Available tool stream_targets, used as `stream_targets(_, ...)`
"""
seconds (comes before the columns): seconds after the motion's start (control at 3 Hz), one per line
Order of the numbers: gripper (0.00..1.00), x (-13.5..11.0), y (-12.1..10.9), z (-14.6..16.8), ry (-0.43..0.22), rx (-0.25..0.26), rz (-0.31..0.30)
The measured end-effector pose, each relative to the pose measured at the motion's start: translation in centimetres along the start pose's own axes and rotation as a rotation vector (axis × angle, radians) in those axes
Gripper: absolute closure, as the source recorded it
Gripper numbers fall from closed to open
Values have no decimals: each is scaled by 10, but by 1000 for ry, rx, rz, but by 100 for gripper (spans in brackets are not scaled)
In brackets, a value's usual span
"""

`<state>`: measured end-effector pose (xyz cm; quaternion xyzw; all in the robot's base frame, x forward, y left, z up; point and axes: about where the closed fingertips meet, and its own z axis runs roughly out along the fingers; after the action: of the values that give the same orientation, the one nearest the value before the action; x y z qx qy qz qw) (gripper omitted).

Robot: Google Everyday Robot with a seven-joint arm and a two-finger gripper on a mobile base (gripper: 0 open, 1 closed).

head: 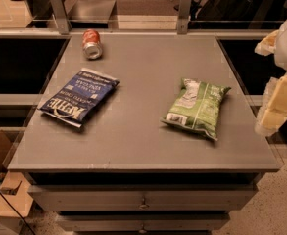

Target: Pick green jalapeno chip bag

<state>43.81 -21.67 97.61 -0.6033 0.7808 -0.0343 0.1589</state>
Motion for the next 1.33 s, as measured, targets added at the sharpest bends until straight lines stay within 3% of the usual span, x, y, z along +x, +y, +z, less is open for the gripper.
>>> stream_targets(0.67, 0, -1, 0, 0, -32, -4, -3)
stream_targets(1.0, 0, 8, 1, 23, -138, -40, 50)
stream_targets(1.33, 0, -2, 11, 58, -324, -102, 112)
